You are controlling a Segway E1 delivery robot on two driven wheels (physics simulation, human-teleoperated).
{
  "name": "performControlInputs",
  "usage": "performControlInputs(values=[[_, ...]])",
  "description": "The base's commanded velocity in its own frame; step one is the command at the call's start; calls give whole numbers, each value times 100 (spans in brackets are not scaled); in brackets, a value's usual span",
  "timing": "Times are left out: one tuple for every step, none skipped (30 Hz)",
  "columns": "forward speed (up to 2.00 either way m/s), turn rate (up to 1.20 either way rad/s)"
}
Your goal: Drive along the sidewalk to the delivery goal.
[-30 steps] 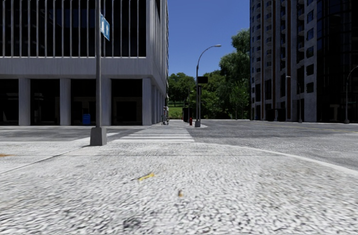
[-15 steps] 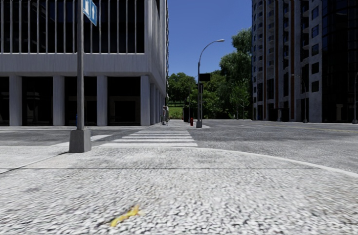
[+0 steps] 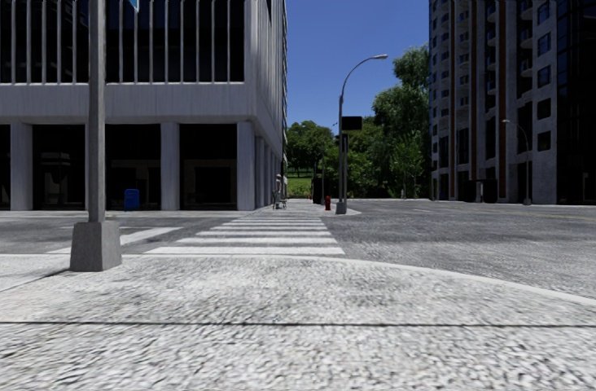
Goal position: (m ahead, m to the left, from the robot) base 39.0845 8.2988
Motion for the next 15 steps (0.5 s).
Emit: performControlInputs(values=[[200,0],[200,0],[200,0],[200,0],[200,0],[200,0],[200,0],[200,0],[200,0],[200,0],[200,0],[200,0],[200,0],[200,0],[200,0]])
